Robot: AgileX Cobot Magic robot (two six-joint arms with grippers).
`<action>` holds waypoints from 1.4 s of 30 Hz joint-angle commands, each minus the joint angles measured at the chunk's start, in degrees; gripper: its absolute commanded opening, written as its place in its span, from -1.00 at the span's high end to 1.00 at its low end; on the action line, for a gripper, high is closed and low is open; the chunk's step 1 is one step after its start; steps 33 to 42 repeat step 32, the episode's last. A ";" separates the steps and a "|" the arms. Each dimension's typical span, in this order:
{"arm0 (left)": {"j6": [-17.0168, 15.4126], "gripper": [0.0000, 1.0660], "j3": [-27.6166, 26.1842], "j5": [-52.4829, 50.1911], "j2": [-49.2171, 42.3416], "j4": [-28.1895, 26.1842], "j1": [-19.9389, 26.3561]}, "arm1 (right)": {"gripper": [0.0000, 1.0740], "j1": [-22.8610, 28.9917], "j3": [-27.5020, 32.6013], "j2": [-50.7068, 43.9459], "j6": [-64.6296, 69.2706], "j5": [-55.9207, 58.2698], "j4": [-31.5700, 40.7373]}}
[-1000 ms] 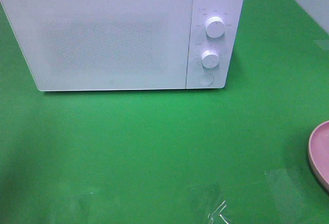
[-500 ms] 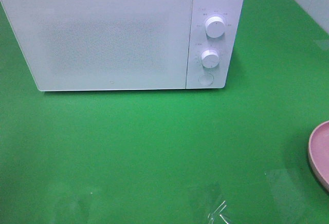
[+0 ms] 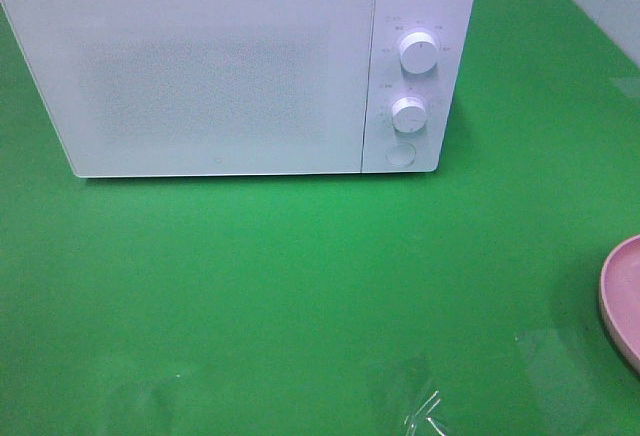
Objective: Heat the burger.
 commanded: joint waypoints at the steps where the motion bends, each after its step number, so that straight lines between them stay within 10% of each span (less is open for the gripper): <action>1: -0.23 -0.83 0.23 -0.69 -2.35 -0.40 1.78 | -0.42 -0.40 0.06 -1.38 -0.46 0.00 -0.11; 8: -0.23 -0.83 0.17 -0.69 -8.54 -0.40 7.62 | -0.42 -0.40 0.06 -1.38 -0.46 0.00 -0.11; 42: -0.23 -0.83 0.17 -0.69 -8.65 0.00 7.62 | -0.42 -0.40 0.06 -1.15 -0.46 0.00 0.00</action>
